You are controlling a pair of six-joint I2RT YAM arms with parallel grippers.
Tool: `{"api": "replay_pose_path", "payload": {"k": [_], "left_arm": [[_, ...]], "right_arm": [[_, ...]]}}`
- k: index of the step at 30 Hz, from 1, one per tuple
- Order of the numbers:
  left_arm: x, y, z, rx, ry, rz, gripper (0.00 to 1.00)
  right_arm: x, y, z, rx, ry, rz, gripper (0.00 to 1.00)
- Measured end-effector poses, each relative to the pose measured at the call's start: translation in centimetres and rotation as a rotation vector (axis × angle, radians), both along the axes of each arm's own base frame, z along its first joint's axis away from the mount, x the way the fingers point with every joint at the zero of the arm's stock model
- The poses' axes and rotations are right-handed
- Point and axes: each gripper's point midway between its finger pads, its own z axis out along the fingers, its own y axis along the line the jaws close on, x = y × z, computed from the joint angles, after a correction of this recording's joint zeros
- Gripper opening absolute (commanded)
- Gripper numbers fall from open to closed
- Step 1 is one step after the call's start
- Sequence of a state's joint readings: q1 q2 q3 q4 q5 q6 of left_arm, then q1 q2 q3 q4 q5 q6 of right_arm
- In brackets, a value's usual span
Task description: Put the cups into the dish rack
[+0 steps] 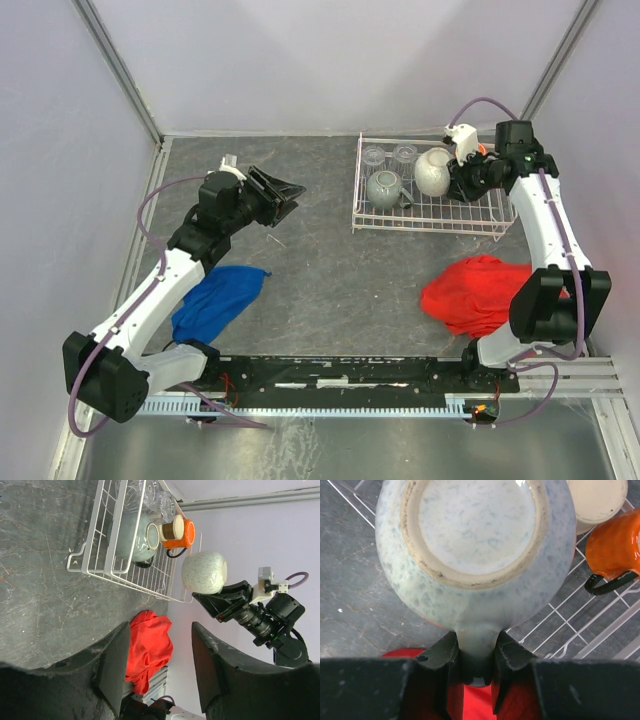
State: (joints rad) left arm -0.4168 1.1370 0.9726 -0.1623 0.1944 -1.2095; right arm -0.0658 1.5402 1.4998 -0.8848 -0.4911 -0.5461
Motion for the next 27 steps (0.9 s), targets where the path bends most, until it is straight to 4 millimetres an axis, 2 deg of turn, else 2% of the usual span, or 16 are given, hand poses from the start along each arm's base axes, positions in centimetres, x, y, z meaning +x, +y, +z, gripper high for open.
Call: {"api": "replay_pose_path", "payload": {"k": [7,17,27], "left_arm": [[-0.1,0.1,-0.4,0.008,0.017,0.002,0.58],[0.3,0.0,-1.4,0.02,0.042,0.003,0.58],[0.7,-0.1,-2.5,0.032,0.064,0.006,0.58]], "right_arm": [[1.1,-1.3,-3.2,-0.014,0.016,0.022,0.01],[3.6,-2.4,-5.6,-0.022,-0.005,0.023,0.01],[4.3,-2.6,-9.0,-0.041,0.022,0.06,0.01]]}}
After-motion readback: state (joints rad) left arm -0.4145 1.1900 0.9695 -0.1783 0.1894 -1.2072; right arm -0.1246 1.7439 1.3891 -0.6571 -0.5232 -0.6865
